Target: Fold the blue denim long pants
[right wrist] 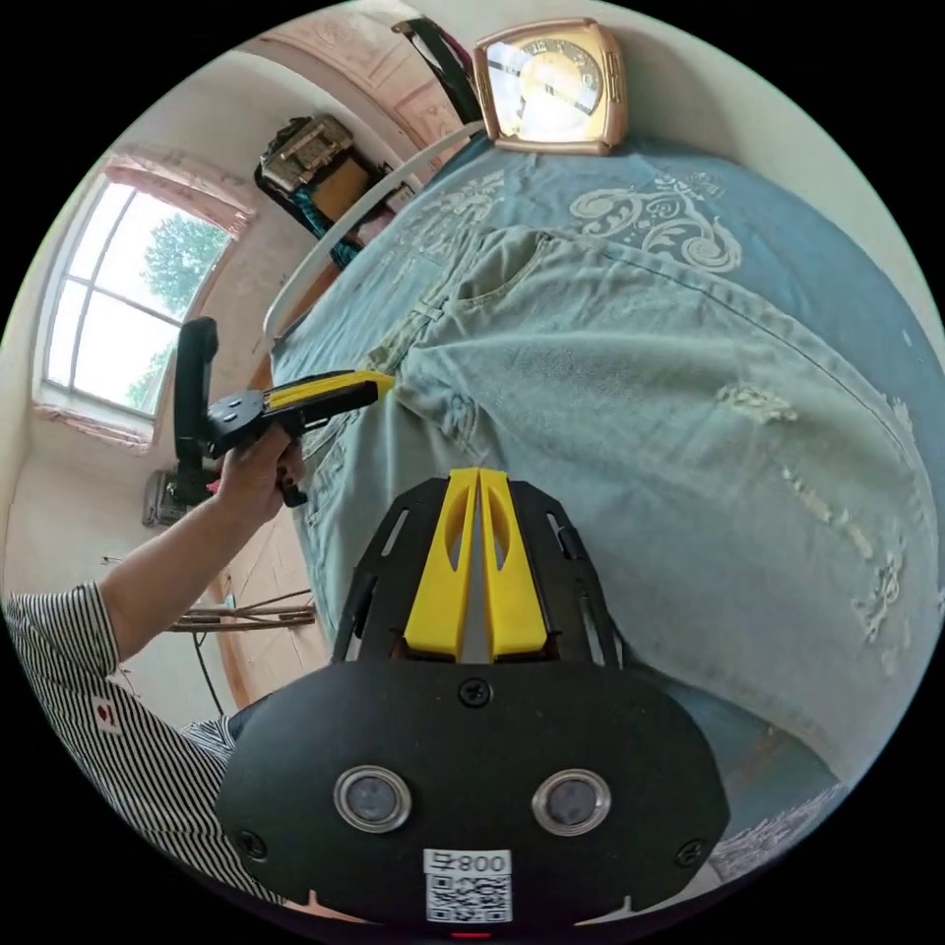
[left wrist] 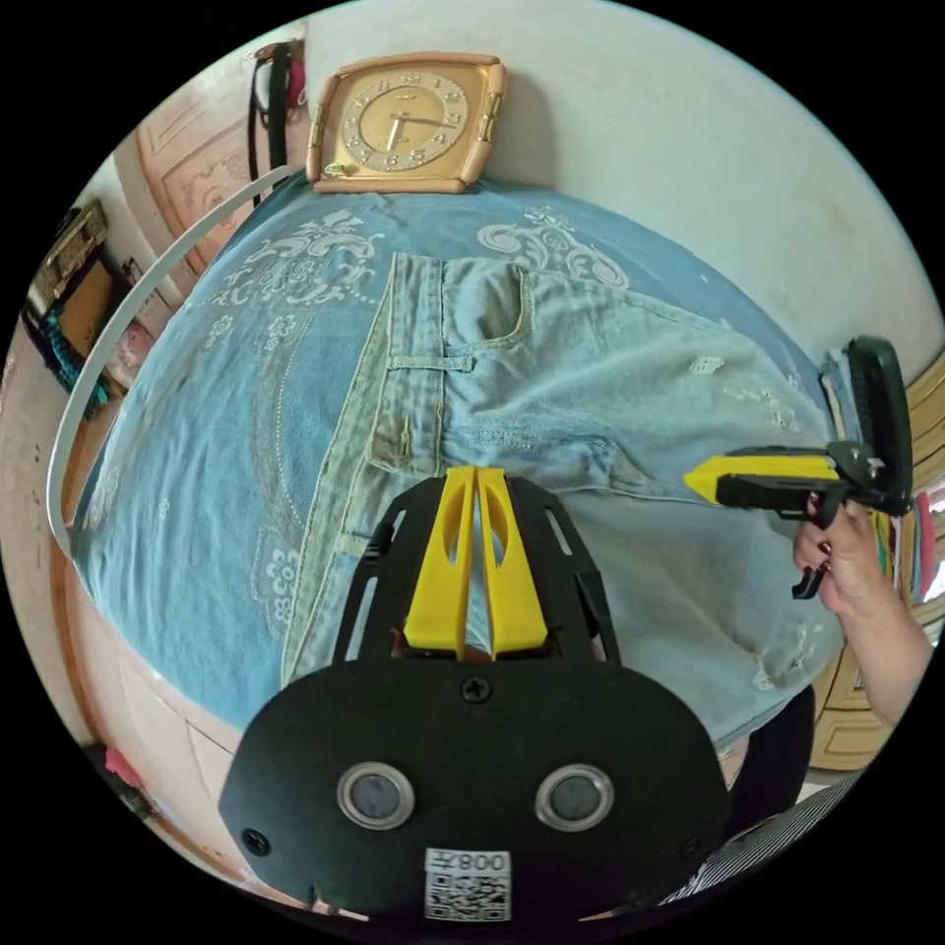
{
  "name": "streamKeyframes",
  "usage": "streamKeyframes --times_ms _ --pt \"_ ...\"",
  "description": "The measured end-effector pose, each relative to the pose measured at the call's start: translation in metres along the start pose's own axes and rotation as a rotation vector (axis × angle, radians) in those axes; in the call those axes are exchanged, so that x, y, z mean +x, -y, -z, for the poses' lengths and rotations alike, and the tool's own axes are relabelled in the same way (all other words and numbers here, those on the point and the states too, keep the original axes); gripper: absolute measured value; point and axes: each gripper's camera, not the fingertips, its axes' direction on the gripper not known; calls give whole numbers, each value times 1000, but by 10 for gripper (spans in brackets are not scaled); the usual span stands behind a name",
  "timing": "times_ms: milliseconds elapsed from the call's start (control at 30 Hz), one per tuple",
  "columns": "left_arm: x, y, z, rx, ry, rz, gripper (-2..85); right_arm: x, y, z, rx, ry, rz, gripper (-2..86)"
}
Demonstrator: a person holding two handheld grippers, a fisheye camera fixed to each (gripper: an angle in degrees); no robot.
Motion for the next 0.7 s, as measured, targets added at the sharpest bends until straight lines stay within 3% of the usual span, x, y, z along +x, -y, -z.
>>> streamKeyframes --times_ms 200,333,433,567,700 --pt "-19 -52 40 14 -6 94 3 -11 -108 -5 -48 73 -43 1" --pt "-39 -65 28 -166 -18 177 2 -35 -142 -55 -187 14 -12 1" --pt "-46 -64 34 -140 -49 231 2 -37 -148 -89 -232 -74 -30 1" --pt "-31 -53 50 -87 -41 138 2 -45 -146 -99 -251 -161 -1 1" --pt "-14 -37 11 -292 -15 45 3 -49 -148 -126 -290 -251 24 2"
